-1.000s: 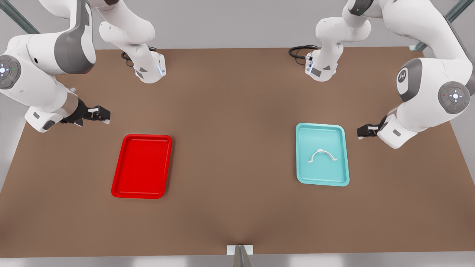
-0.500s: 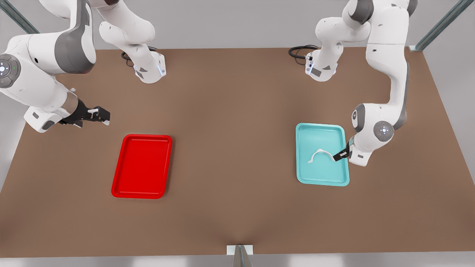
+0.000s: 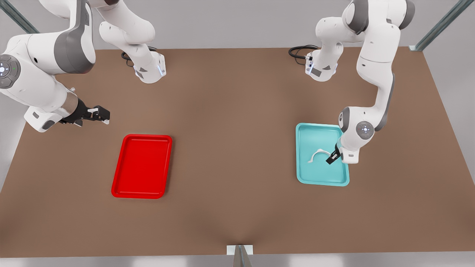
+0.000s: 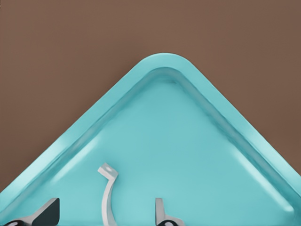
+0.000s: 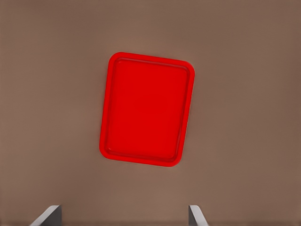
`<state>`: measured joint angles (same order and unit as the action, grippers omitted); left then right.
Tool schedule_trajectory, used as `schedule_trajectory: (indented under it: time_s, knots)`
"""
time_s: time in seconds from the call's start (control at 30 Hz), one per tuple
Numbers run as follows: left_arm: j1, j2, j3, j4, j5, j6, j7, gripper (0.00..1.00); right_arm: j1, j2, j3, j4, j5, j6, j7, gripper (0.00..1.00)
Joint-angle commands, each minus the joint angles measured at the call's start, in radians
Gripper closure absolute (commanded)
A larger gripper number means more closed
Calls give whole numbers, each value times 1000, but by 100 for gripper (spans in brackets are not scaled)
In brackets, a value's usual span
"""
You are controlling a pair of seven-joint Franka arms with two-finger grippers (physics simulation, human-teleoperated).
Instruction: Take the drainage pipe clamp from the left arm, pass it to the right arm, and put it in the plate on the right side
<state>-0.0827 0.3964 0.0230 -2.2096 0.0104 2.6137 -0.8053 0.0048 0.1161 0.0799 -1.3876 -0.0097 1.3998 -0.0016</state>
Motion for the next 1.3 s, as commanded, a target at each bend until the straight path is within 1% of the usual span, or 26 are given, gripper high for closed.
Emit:
schedule_trajectory:
  time_s: [0.0, 0.1, 0.13, 0.17, 0.23, 0.27, 0.3, 0.47, 0.57, 0.63, 0.7, 0.73, 0.8, 0.97, 1.03, 1.13, 1.17, 1.23, 1.27]
  knots:
    - [-3, 4, 0, -5, 3, 22, -239, 1, 0, -1, 0, 1, 0, -4, 0, 0]
    - [-6, 6, 0, -33, 3, 23, -241, 6, -2, -1, 0, 1, 0, -2, -1, 0]
    - [-6, 10, 0, -33, 3, 23, -241, 16, -2, -1, -2, 1, 0, -2, -6, 0]
    - [-6, 12, 0, -33, 3, 23, -241, 28, -2, -1, -2, -1, 0, -4, -6, 0]
    - [-6, 19, 0, -33, 3, 23, -241, 45, -2, -1, -2, -1, 0, -4, -6, 0]
    - [-6, 19, 0, -33, 3, 23, -241, 48, -2, -1, -3, -1, 2, -4, -6, 0]
    - [-5, 21, 0, -32, 3, 23, -239, 50, -2, -1, -3, 1, 0, -4, -6, 0]
    - [-2, 35, 0, -25, 3, 29, -235, 53, -2, -1, -3, -1, 2, -4, -6, 0]
    - [0, 39, 0, -21, 5, 31, -235, 62, -2, -1, -3, -1, 0, -4, -6, 0]
    - [0, 45, 0, -21, 5, 37, -235, 65, -2, -1, -3, -1, 0, -4, -6, 0]
    - [1, 52, 0, -21, 5, 49, -235, 65, -2, -1, -3, -1, 0, -4, -6, 0]
    - [1, 53, 0, -21, 3, 49, -235, 68, -2, -1, -3, -1, 0, -4, -6, 0]
    - [1, 53, 0, -21, 3, 49, -235, 79, -2, -1, -3, -1, 0, -4, -6, 0]
    - [3, 44, 0, 2, 3, 28, -218, 79, -2, -1, -3, -1, 2, -4, -8, 0]
    - [-2, 22, -1, 53, 3, -69, -218, 79, -2, -1, -5, -1, 0, -4, -8, 0]
    - [-40, 12, -35, 267, -33, -377, -258, 79, -2, -1, -6, -1, 0, -4, -14, 0]
    - [-52, 12, -58, 326, -67, -441, -281, 79, -2, -1, -6, -1, 2, -4, -14, 0]
    - [-173, 25, -63, 478, -125, -564, -417, 79, -2, -1, -6, -1, 0, -4, -14, 0]
    - [-232, 41, -61, 536, -179, -578, -472, 79, -2, -1, -6, -1, 2, -4, -15, 0]
